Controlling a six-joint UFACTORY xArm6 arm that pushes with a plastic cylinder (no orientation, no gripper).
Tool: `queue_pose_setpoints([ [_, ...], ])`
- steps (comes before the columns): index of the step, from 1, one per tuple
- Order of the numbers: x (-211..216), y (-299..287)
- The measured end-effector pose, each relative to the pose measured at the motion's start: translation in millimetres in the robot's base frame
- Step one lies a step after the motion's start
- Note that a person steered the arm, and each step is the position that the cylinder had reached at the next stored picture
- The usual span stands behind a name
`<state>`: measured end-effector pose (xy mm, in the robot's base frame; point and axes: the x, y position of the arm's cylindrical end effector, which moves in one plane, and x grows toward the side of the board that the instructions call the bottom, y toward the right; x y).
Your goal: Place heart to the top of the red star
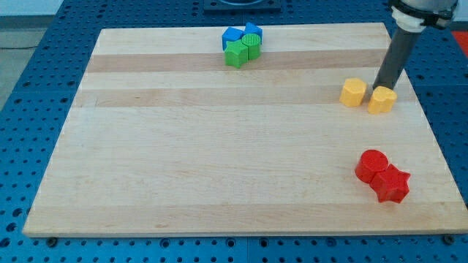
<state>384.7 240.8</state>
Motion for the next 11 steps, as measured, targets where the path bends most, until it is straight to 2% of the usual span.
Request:
queue_pose_setpoints([
  [4,45.4,-27.3],
  [9,123.5,-27.3],
  [10,110.4,-27.4],
  [11,68.1,-20.3],
])
